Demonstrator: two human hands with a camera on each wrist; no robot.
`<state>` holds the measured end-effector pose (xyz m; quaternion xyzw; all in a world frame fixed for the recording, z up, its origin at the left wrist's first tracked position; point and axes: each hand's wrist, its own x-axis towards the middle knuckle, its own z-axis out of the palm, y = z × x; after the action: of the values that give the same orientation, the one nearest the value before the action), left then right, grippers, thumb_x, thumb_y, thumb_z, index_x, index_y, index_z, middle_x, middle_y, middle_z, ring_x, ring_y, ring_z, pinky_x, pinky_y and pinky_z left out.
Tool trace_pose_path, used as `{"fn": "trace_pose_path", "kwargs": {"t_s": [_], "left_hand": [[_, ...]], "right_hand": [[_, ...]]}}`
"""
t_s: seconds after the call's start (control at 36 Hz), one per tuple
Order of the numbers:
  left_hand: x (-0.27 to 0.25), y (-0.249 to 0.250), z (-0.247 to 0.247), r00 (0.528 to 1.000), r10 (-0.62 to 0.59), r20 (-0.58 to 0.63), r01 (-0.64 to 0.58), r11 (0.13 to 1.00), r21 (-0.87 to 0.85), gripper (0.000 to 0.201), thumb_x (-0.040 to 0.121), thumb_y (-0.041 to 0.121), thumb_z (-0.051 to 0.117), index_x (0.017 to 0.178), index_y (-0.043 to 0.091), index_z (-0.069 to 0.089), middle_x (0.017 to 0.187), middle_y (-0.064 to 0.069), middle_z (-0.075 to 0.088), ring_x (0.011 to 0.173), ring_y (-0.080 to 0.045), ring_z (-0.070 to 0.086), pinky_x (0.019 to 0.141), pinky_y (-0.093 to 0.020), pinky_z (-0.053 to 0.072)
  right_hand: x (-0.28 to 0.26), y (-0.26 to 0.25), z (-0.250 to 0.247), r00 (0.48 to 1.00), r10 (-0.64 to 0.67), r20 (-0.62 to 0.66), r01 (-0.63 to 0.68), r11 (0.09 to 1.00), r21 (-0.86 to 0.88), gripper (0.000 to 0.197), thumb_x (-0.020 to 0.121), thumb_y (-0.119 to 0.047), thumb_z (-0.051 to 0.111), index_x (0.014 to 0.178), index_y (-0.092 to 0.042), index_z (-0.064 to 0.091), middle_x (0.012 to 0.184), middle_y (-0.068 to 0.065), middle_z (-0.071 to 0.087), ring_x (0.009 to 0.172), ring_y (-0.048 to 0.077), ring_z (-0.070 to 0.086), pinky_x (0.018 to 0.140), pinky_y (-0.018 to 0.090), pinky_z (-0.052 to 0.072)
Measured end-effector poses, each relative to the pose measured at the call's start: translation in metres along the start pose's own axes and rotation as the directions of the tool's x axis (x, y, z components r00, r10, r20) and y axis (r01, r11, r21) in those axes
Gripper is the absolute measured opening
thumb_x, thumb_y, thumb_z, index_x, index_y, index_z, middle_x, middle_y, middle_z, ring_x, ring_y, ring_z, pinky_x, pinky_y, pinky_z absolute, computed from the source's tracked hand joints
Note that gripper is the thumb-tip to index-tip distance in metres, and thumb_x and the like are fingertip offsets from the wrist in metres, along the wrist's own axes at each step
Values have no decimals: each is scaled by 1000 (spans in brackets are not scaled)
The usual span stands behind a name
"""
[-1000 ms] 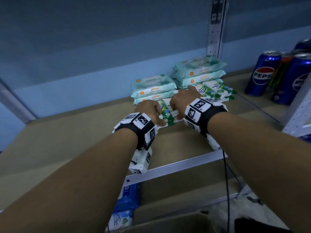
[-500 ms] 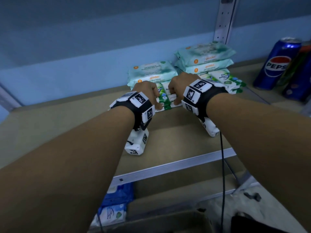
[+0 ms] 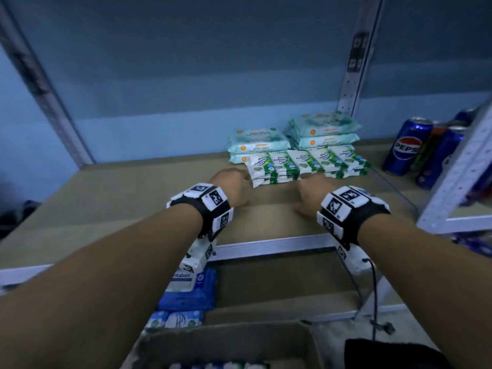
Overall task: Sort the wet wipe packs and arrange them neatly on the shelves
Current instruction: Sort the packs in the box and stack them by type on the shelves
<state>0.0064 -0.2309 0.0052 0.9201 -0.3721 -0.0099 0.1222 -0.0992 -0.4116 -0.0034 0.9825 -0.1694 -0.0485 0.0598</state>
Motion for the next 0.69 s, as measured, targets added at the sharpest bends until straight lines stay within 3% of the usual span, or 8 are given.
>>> {"fn": "trace_pose_path", "kwargs": {"t_s": [0.14, 0.28, 0.36, 0.42, 0.47, 0.56, 0.69], "left_hand": [[-50, -3, 3, 999, -11, -45, 10, 1000, -28, 54, 85, 26, 71, 135, 23, 53, 140, -4, 51, 127, -25, 47, 103, -31, 40], [-95, -4, 3, 997, -3, -76, -2, 998, -67, 50, 84, 26, 71, 131, 22, 55, 134, -6, 53, 123, -26, 49, 99, -31, 39], [-119, -6, 2, 995, 19, -94, -26, 997, -76, 44, 84, 24, 71, 126, 19, 59, 127, -4, 57, 113, -23, 54, 93, -28, 40], [-134, -9, 2, 995, 23, -94, -32, 995, -98, 39, 83, 22, 71, 120, 19, 61, 120, -1, 61, 97, -18, 57, 86, -25, 41], [-147, -11, 4, 996, 25, -83, -34, 994, -106, 31, 83, 22, 70, 113, 20, 64, 111, 2, 65, 86, -13, 55, 82, -24, 44], [-164, -16, 12, 999, 25, -42, -29, 995, -94, 20, 83, 21, 66, 102, 21, 69, 97, 7, 70, 91, -16, 61, 81, -26, 46], [-191, -32, 35, 996, -36, 80, 46, 991, -128, 16, 85, 19, 62, 98, 23, 70, 91, 6, 72, 89, -15, 64, 81, -25, 49]], "right_hand": [[-42, -25, -1, 1000, -22, 0, 21, 990, 137, 47, 88, -31, 64, 134, -23, 55, 129, 13, 57, 118, 33, 54, 97, 41, 50], [-79, -51, 5, 999, -26, -36, 32, 981, 193, 34, 89, -30, 61, 122, -25, 61, 122, 8, 58, 112, 32, 56, 90, 39, 52], [-96, -66, 11, 999, -39, -38, 47, 970, 240, 28, 85, -30, 63, 112, -25, 62, 115, 7, 55, 105, 30, 56, 88, 39, 53], [-105, -75, 19, 998, -61, -19, 64, 965, 256, 29, 86, -30, 64, 113, -23, 62, 115, 5, 51, 107, 29, 54, 90, 39, 51], [-112, -84, 27, 997, -80, -17, 82, 959, 271, 32, 85, -31, 66, 116, -21, 62, 116, 6, 52, 109, 29, 54, 92, 38, 50], [-120, -98, 42, 994, -99, 51, 80, 955, 286, 33, 86, -33, 68, 116, -21, 62, 116, 6, 55, 107, 27, 56, 89, 35, 50], [-130, -119, 79, 979, -91, 181, 31, 951, 308, 25, 87, -22, 62, 112, -22, 64, 113, 4, 64, 101, 24, 61, 84, 32, 53]]}}
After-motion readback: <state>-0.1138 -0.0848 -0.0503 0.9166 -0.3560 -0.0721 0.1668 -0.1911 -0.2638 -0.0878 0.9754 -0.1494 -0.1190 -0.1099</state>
